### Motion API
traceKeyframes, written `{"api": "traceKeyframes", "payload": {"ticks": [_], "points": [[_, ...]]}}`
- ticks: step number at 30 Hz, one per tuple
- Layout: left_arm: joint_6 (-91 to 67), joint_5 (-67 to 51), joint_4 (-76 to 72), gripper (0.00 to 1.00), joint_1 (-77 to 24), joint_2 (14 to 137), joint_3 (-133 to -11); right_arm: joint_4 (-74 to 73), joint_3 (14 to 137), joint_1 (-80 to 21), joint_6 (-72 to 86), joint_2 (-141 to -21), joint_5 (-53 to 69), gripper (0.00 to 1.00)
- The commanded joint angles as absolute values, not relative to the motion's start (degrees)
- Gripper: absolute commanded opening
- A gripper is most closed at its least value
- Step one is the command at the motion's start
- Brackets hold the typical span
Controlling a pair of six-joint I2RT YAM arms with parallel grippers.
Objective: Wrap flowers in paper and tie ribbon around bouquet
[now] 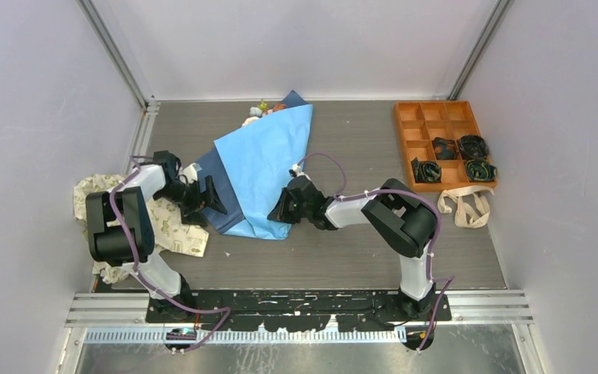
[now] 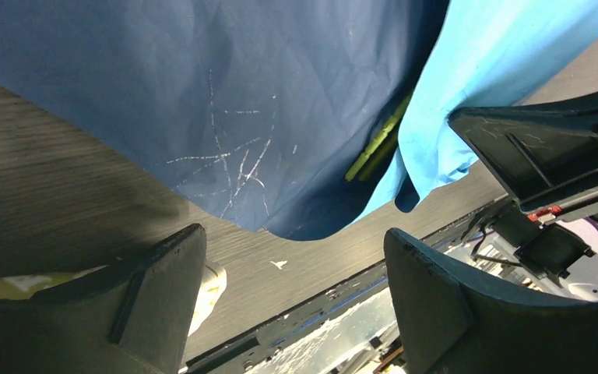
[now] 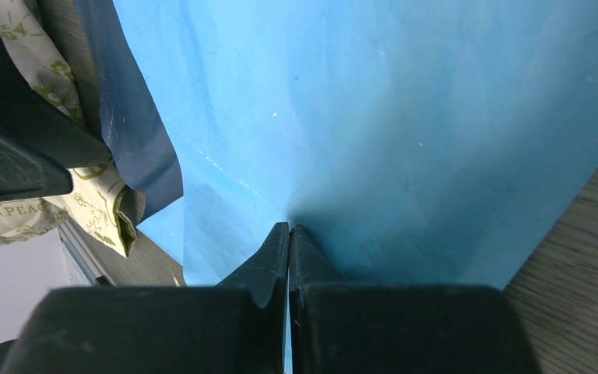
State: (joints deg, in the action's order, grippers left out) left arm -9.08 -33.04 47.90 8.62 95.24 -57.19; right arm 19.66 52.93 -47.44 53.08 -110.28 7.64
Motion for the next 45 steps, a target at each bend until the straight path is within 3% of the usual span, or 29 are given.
{"api": "traceKeyframes", "payload": {"ticks": [1,10,12,16,18,23,30,40,45], "points": [[-12.04,-35.35,43.61,0.85,8.48,96.41,-55.47,13.0,51.62,-47.5,51.11,-111.51,2.55,0.01],[-11.99,-33.8,42.2,0.8,6.91,105.74,-57.44,11.25,52.82,-47.54,50.01,-111.62,2.78,0.01],[-12.59,-35.01,40.71,0.73,6.92,105.68,-56.78,11.46,52.82,-47.48,50.09,-111.92,3.01,0.01],[-12.84,-35.33,39.9,0.45,6.94,104.96,-57.03,12.03,52.65,-47.53,50.03,-112.09,3.57,0.01],[-12.66,-34.7,39.64,0.4,6.88,103.56,-56.77,12.02,52.65,-47.55,49.92,-111.93,3.6,0.01],[-12.58,-35.04,37.6,0.41,6.92,98.31,-56.05,11.65,52.57,-47.55,49.25,-111.51,4.04,0.01],[-17.43,-39.68,23.79,0.54,6.92,91.46,-51.38,11.6,51.87,-47.48,48.71,-110.68,4.03,0.01],[-15.8,-30.7,7.5,0.64,7.5,82.51,-47.08,11.31,52.06,-47.56,48.29,-110.54,4.7,0.01],[-13.72,-28.05,5.31,0.65,10.71,86.74,-48.06,11.07,52.38,-47.52,48.09,-110.87,4.93,0.01]]}}
